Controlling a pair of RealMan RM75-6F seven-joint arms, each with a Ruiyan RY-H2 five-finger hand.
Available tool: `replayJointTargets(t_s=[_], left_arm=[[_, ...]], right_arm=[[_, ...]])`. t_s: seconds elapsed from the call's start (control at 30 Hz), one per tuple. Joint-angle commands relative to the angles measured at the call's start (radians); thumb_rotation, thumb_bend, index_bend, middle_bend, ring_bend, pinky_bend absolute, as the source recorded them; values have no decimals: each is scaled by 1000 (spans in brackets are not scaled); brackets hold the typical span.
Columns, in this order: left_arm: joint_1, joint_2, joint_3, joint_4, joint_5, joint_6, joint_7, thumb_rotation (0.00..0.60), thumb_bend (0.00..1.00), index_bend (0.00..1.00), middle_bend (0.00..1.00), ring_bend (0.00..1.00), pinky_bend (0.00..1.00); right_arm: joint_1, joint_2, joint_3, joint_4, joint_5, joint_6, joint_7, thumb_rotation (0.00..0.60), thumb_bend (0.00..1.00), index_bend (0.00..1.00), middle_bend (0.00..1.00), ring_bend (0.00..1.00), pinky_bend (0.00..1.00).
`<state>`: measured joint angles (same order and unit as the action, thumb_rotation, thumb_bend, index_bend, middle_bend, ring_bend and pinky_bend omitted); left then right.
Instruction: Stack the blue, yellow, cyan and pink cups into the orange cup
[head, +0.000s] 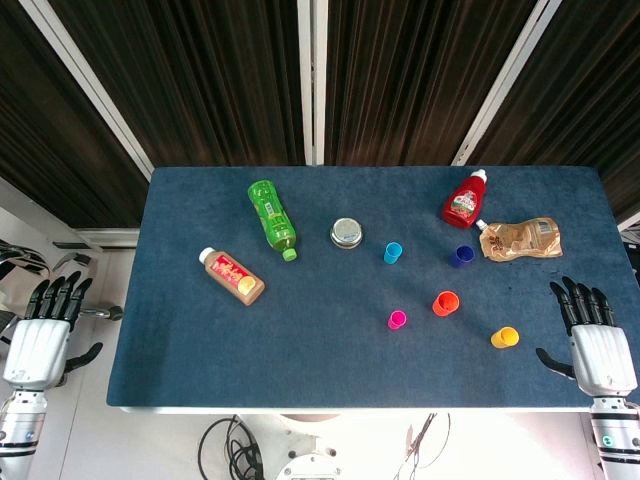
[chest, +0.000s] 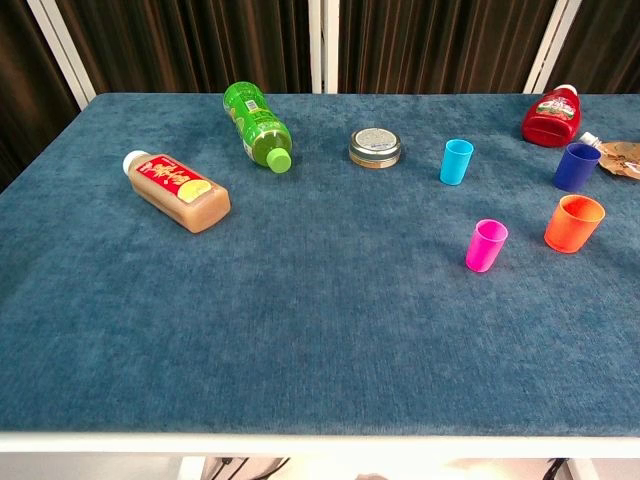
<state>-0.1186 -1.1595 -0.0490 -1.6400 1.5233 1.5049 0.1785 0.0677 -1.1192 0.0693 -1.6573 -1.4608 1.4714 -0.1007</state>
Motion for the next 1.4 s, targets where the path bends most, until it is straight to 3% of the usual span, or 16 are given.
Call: replayJointTargets(t_s=[0.03, 0.57, 0.73, 0.93, 1.17, 1.4], left_arm=[[1, -1, 2, 1, 2, 1, -2, 600, 157, 58, 11, 0, 2], [8, -12, 7, 24, 10, 8, -46, 600, 157, 58, 11, 0, 1], [9, -9, 15, 26, 23, 8, -49, 600, 157, 58, 11, 0, 2], [12, -3, 13, 9, 18, 10, -62, 600, 157, 58, 11, 0, 2], [17, 1, 16, -2, 21, 16, -48, 600, 157, 58, 11, 0, 2], [24, 0, 17, 3, 4, 12, -54, 600, 158, 58, 11, 0, 2]], right_arm=[[-2, 5, 0, -1, -3, 4, 4, 600, 80, 0, 0, 0, 0], [3, 20, 3, 0, -2, -7, 4, 600, 85, 0, 0, 0, 0], [59, 68, 50, -14, 45, -79, 11, 600, 90, 0, 0, 0, 0], [206, 74, 122, 58, 139, -299, 77, 600, 108, 0, 0, 0, 0], [379, -16, 151, 206, 306, -561, -39, 600, 121, 0, 0, 0, 0], [487, -130, 146, 334, 441, -678, -162, 600, 126, 0, 0, 0, 0]])
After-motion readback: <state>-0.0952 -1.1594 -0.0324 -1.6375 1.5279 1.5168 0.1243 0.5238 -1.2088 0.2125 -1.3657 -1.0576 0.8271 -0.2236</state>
